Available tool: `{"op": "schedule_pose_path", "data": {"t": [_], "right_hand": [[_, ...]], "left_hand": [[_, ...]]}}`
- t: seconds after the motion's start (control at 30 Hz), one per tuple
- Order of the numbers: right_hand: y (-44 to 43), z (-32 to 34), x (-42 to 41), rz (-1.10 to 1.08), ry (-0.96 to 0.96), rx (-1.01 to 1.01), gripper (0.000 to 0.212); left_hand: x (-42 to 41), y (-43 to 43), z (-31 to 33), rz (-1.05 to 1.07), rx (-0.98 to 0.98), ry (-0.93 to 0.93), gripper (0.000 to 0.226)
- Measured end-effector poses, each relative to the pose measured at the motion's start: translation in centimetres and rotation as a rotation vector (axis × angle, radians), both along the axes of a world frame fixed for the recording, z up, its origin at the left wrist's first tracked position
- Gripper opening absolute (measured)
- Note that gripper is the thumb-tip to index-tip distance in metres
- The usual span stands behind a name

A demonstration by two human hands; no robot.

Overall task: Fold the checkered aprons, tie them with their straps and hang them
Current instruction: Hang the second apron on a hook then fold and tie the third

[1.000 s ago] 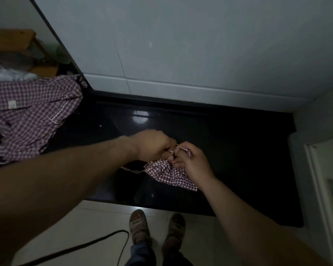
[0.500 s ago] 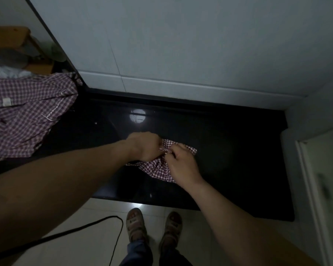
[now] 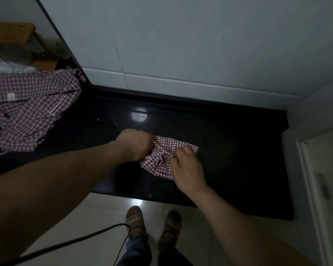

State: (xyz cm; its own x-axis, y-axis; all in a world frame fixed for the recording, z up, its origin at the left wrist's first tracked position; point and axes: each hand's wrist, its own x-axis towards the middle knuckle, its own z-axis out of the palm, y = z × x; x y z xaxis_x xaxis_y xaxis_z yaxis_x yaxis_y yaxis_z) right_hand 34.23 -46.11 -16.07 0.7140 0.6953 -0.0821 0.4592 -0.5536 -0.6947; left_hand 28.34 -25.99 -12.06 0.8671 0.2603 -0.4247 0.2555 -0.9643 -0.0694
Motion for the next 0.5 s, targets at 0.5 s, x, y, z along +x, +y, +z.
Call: {"op": "schedule_pose_path", "data": {"t": [0.5], "right_hand": [[-1.2, -1.2, -0.7, -0.149, 0.202, 0.026, 0.025]], "left_hand": [[-0.8, 1.1, -2.1, -0.033, 0.206, 0.003, 0.028]]}}
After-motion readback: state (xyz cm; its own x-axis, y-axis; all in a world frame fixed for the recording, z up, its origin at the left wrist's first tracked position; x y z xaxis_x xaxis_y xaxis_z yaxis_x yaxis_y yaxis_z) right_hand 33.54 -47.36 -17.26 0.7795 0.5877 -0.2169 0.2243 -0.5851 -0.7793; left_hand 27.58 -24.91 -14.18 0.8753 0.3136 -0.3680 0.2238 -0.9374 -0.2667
